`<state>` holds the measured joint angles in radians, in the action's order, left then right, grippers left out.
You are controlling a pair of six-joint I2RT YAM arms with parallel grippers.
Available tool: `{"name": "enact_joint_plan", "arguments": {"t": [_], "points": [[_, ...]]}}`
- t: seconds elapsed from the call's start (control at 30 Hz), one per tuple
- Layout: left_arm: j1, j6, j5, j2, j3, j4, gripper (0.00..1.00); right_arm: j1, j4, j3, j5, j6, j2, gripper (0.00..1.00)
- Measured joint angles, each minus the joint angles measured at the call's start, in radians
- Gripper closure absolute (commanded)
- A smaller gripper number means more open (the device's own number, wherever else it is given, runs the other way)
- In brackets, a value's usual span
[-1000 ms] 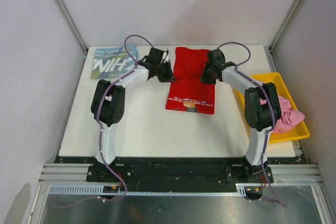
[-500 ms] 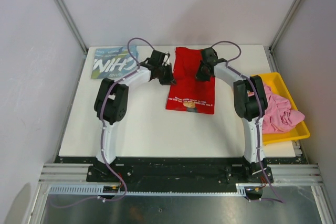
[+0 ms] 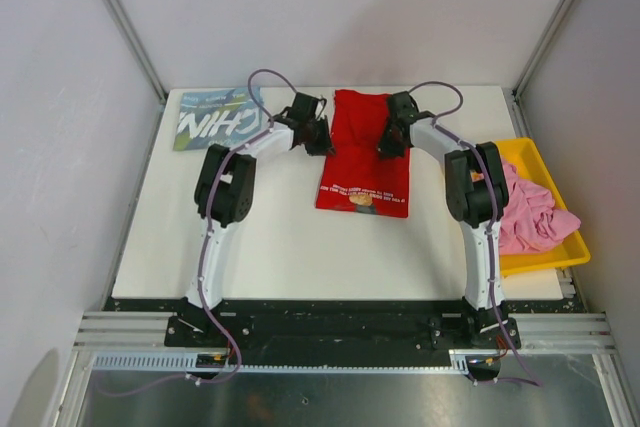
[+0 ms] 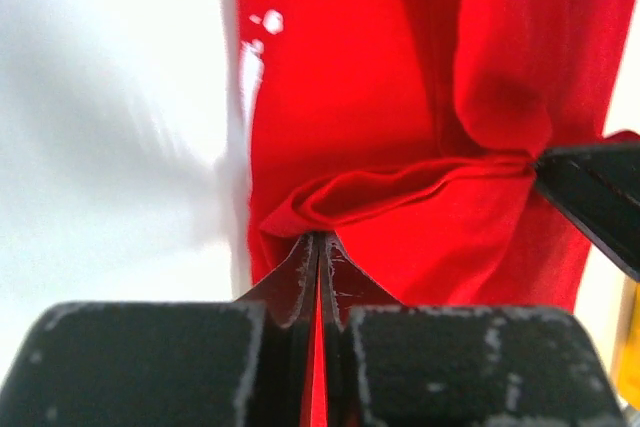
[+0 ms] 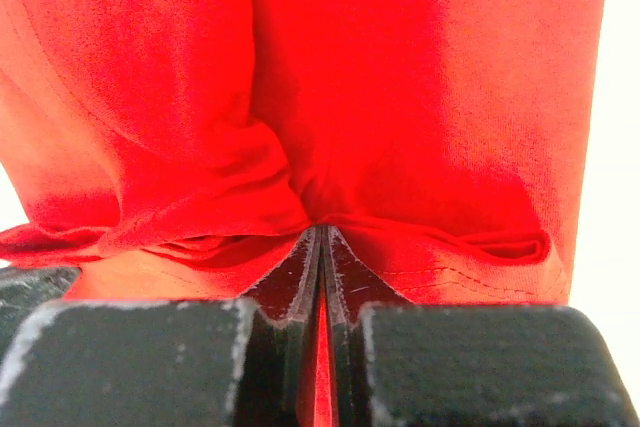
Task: Fold and stack the t-shirts
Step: Fold the folded rectangular tshirt in 1/3 of the way
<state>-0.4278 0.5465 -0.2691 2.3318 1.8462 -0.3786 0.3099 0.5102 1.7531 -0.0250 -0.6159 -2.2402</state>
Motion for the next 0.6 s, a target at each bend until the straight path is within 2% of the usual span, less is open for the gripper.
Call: {"name": "enact_joint_plan", "arguments": {"t": [0.2, 0.6], "points": [[0.02, 0.014, 0.053, 0.032, 0.014, 0.003, 0.97, -0.006, -0.015, -0.027, 0.009, 0.018, 0.016, 0.85], [0.02, 0.031, 0.089, 0.033, 0.014, 0.012, 0.98, -0.092, -0.032, -0.119, 0.036, 0.037, 0.08, 0.84]]}}
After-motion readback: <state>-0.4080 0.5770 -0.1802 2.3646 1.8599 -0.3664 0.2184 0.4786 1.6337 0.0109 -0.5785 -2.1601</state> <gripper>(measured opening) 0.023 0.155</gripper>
